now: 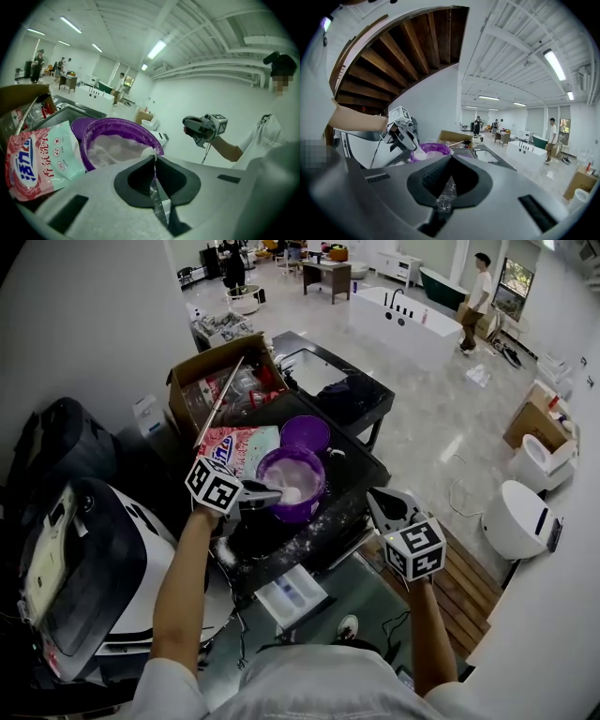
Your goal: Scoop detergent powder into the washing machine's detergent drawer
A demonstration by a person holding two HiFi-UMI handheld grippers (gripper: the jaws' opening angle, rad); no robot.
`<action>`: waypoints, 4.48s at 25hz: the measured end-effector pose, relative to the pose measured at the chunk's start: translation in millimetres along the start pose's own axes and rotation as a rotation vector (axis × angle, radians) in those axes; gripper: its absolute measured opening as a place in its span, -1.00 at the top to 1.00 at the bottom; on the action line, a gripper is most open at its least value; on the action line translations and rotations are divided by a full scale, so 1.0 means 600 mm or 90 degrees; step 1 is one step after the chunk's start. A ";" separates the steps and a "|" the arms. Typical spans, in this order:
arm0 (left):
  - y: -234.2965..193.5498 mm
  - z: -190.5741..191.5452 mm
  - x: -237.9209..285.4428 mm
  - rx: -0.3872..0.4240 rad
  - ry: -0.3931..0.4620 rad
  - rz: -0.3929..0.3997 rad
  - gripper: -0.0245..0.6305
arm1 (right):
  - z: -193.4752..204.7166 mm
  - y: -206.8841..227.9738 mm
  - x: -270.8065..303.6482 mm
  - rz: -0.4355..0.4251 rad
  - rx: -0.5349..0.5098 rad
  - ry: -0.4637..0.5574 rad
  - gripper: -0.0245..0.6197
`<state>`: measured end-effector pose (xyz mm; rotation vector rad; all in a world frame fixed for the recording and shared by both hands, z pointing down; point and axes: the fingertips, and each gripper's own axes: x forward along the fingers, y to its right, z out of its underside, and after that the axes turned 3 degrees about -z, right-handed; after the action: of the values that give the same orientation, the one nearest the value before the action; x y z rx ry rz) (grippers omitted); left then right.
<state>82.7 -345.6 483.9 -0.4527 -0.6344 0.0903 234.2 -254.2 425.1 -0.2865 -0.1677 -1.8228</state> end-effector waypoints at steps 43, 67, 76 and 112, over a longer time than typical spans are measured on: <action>0.065 0.086 -0.198 -0.352 0.544 -0.006 0.88 | -0.006 -0.187 0.002 -0.007 -0.013 0.046 0.90; 0.253 0.355 -0.123 -0.499 0.655 -0.292 0.88 | 0.111 -0.285 -0.088 -0.294 -0.076 0.009 0.90; 0.220 0.428 -0.066 -0.528 0.581 -0.353 0.88 | 0.169 -0.315 -0.075 -0.335 -0.078 -0.039 0.90; 0.090 0.500 0.043 -0.184 0.073 -0.561 0.88 | 0.252 -0.295 -0.021 -0.314 -0.051 -0.117 0.90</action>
<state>-70.9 -177.4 688.2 -0.4180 -0.6882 -0.8669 83.2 -155.7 572.7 -0.5027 -0.3160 -2.2940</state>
